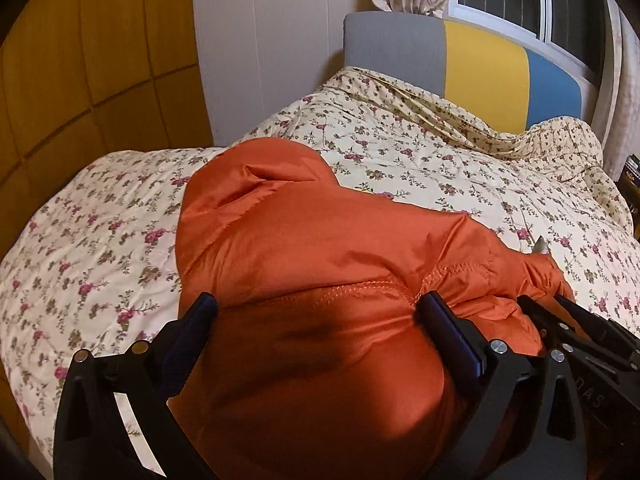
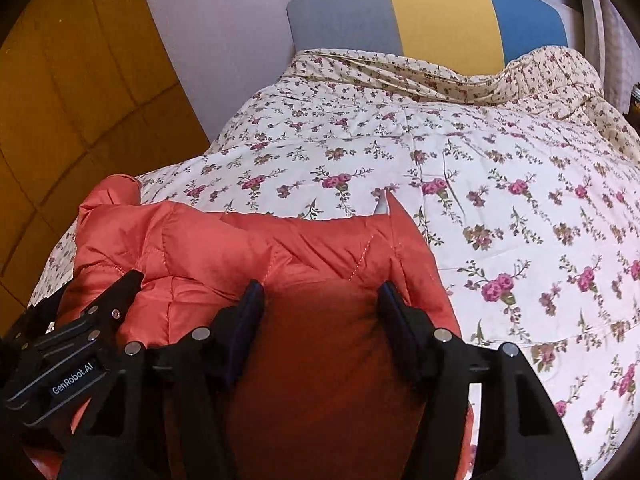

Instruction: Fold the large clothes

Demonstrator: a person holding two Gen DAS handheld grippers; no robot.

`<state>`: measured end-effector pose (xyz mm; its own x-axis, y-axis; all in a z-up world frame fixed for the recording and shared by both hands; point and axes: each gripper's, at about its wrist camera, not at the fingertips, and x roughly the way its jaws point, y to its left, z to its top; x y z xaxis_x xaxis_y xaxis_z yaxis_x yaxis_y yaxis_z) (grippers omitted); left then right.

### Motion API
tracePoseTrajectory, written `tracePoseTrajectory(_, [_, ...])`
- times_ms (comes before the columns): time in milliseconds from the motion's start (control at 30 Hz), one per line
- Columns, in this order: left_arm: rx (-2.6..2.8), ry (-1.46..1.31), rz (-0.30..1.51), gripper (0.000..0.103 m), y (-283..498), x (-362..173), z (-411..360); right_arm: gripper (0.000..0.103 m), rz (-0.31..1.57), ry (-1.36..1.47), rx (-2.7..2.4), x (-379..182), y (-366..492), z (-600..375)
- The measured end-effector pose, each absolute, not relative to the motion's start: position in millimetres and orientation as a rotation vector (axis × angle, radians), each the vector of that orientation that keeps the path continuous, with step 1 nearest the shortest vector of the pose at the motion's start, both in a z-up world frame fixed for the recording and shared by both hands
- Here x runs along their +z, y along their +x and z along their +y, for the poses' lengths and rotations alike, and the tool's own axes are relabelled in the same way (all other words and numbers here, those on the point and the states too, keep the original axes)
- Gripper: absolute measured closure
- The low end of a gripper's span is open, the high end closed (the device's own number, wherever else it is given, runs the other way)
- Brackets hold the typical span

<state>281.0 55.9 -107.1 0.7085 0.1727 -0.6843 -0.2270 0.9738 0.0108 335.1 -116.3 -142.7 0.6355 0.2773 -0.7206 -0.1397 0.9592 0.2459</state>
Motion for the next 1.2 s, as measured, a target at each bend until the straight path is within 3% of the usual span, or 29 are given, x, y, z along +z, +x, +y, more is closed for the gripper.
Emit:
tracePoseTrajectory(367, [0.246, -0.034, 0.744, 0.003, 280.0, -109.9, 48.4, 0.04, 0.818, 0.174, 0.226, -146.2, 326.4, -118.9])
tracePoseTrajectory(467, [0.225, -0.025, 0.726, 0.003, 265.7, -102.2, 44.3, 0.033, 0.786, 0.18, 0.229, -137.9, 307.4, -126.2])
tracePoseTrajectory(567, [0.201, -0.045, 0.695, 0.003, 241.5, -92.4, 43.3, 0.011, 0.755, 0.143, 0.209, -126.7, 281.2, -129.0])
tracePoseTrajectory(700, [0.2, -0.097, 0.656, 0.003, 208.6, -85.3, 43.5, 0.012, 0.739, 0.172, 0.227, -117.9, 248.0, -139.3])
tracePoseTrajectory(967, [0.179, -0.116, 0.635, 0.003, 138.6, -79.6, 35.9, 0.003, 0.734, 0.139, 0.236, -100.2, 182.1, -148.0])
tracePoseTrajectory(1200, [0.169, -0.121, 0.645, 0.003, 87.1, -73.7, 32.9, 0.002, 0.732, 0.124, 0.258, -87.7, 130.9, -152.8])
